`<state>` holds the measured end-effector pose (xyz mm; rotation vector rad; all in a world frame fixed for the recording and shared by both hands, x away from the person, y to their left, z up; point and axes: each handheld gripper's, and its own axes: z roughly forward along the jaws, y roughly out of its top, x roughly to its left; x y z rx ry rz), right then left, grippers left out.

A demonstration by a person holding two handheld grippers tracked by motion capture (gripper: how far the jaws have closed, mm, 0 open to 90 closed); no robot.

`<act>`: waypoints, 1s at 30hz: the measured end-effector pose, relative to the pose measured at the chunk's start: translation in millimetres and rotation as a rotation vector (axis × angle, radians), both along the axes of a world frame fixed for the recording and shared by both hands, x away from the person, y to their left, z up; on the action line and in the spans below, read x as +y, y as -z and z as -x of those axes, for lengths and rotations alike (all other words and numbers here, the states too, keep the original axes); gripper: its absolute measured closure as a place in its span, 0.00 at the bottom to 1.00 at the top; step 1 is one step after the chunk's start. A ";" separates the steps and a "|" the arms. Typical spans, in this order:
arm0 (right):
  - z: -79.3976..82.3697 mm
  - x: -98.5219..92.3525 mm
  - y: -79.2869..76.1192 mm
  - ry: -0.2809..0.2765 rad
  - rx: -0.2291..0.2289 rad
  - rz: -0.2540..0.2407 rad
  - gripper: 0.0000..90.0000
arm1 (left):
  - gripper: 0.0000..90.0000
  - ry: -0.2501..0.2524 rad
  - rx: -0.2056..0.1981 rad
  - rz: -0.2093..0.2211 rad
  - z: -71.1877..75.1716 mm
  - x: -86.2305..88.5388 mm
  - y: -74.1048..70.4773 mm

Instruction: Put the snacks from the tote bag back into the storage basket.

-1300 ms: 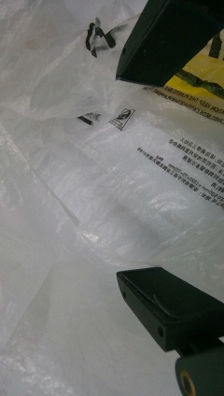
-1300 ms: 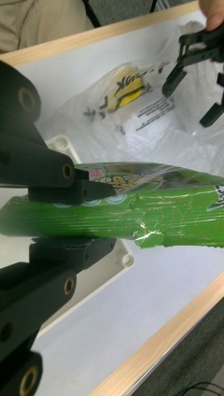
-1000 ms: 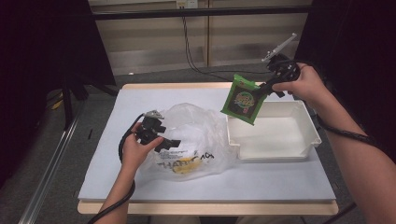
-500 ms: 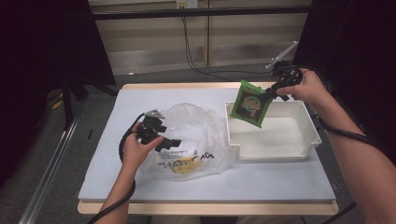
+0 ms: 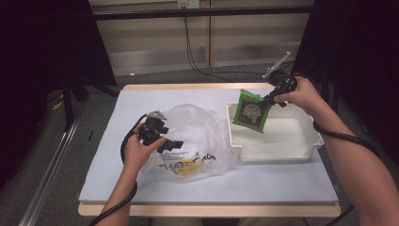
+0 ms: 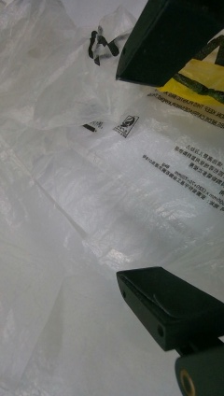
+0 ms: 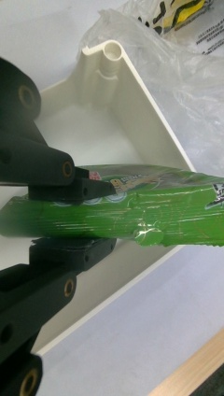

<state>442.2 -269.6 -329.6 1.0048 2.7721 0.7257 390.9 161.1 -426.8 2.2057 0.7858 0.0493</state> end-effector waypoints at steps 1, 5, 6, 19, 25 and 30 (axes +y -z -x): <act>-1.3 0.1 2.1 -0.003 0.002 0.000 0.83 | 0.05 0.002 -0.001 0.003 0.1 -0.5 0.1; -7.3 0.3 8.5 -0.007 0.004 0.003 0.83 | 0.05 0.006 0.002 -0.015 0.5 -1.7 -1.0; -8.6 0.6 10.1 -0.008 0.005 0.005 0.83 | 0.05 0.003 -0.003 -0.012 0.8 -2.2 -0.3; -25.5 -2.2 31.6 -0.023 0.028 0.017 0.82 | 0.06 0.000 0.005 -0.008 -0.2 -4.1 1.4; -37.6 3.5 34.3 -0.048 0.024 0.018 0.80 | 0.06 -0.005 0.007 -0.015 -1.1 -4.2 1.8; -49.6 4.1 37.9 -0.057 0.020 0.020 0.79 | 0.06 -0.003 0.007 -0.021 -2.8 -4.4 2.8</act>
